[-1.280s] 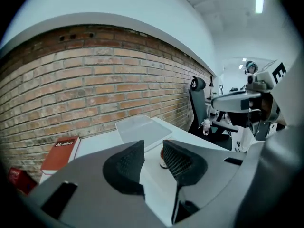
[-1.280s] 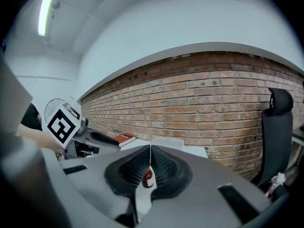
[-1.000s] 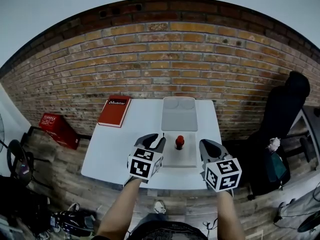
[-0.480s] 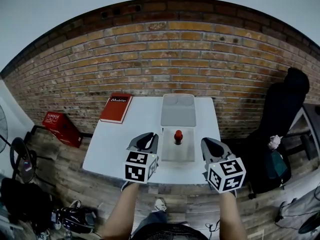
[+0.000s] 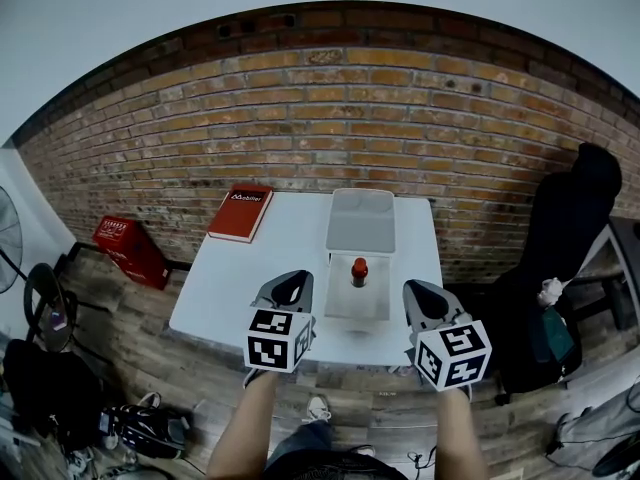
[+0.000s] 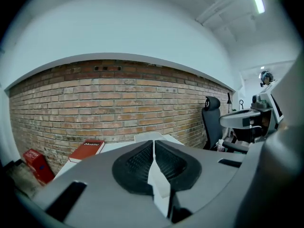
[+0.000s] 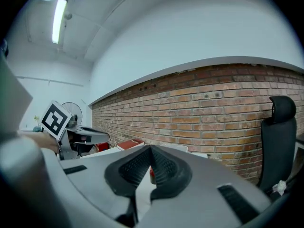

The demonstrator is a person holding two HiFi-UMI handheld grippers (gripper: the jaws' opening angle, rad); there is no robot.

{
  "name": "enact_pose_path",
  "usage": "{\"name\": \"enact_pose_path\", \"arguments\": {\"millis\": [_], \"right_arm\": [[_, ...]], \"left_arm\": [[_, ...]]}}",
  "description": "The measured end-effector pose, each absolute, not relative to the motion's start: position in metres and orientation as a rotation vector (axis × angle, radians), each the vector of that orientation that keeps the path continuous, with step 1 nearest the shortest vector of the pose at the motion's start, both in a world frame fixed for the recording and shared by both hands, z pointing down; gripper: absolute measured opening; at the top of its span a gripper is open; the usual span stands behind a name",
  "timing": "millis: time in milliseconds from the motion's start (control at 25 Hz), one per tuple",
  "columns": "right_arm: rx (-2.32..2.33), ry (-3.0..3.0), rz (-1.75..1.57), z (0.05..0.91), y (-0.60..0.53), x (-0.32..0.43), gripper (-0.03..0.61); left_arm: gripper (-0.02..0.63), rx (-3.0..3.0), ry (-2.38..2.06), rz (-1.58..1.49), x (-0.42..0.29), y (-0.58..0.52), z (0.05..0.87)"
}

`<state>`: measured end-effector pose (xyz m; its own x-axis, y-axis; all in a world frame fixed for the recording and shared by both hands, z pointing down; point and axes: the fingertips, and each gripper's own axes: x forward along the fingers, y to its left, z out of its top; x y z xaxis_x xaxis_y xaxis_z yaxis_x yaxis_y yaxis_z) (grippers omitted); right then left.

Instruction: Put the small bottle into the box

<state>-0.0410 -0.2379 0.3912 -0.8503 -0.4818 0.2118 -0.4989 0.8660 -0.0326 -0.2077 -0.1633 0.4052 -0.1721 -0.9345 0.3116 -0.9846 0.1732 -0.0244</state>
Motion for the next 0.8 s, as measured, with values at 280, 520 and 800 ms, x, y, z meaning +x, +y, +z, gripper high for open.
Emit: {"name": "enact_pose_path", "arguments": {"millis": [280,520,800], "right_arm": [[0.745,-2.85,0.118,0.388,-0.235,-0.038,0.02],[0.749,-2.86,0.114,0.384,-0.235,-0.036,0.02],[0.755,-2.862,0.121,0.384,-0.236,-0.034,0.02]], "left_arm": [[0.035,1.873,-2.206,0.337,-0.199,-0.162,0.406],[0.034,1.886,-2.189,0.358,-0.192,-0.162,0.41],[0.034,1.895,-2.17,0.37,-0.188,-0.165,0.413]]}}
